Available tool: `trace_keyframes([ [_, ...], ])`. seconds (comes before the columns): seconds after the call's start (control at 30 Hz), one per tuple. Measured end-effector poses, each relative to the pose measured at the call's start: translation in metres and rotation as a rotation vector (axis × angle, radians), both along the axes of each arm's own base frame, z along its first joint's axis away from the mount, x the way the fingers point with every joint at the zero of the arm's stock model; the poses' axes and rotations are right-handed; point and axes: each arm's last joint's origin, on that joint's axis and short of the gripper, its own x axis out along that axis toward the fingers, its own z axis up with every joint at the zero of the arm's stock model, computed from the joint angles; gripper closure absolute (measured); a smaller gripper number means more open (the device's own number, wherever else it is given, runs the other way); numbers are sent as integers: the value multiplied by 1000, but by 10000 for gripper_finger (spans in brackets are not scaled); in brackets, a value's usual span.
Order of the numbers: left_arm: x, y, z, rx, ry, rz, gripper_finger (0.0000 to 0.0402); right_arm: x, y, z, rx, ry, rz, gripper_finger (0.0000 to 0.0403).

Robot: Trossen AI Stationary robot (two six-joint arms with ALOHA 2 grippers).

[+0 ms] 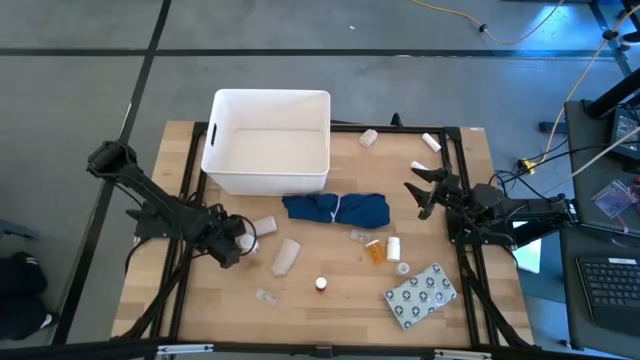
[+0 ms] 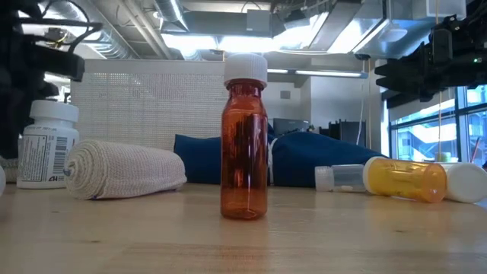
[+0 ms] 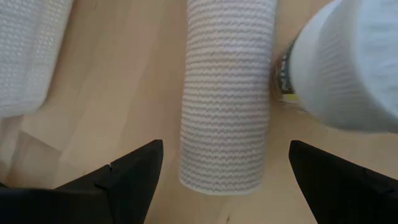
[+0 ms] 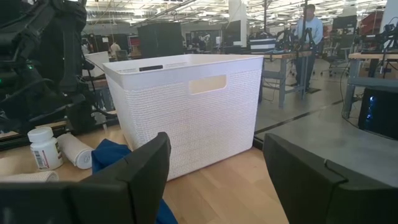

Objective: Pick & place medical supplies in basket/bin
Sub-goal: Put the bottom left white bandage into the white container

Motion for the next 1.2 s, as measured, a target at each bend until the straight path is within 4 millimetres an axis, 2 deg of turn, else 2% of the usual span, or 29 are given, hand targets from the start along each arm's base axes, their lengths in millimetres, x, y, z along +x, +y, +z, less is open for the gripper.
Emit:
trace_keyframes([
  [1.2,11,-8,0,-90,-122,1,61,0,0,0,0,0,0,146],
])
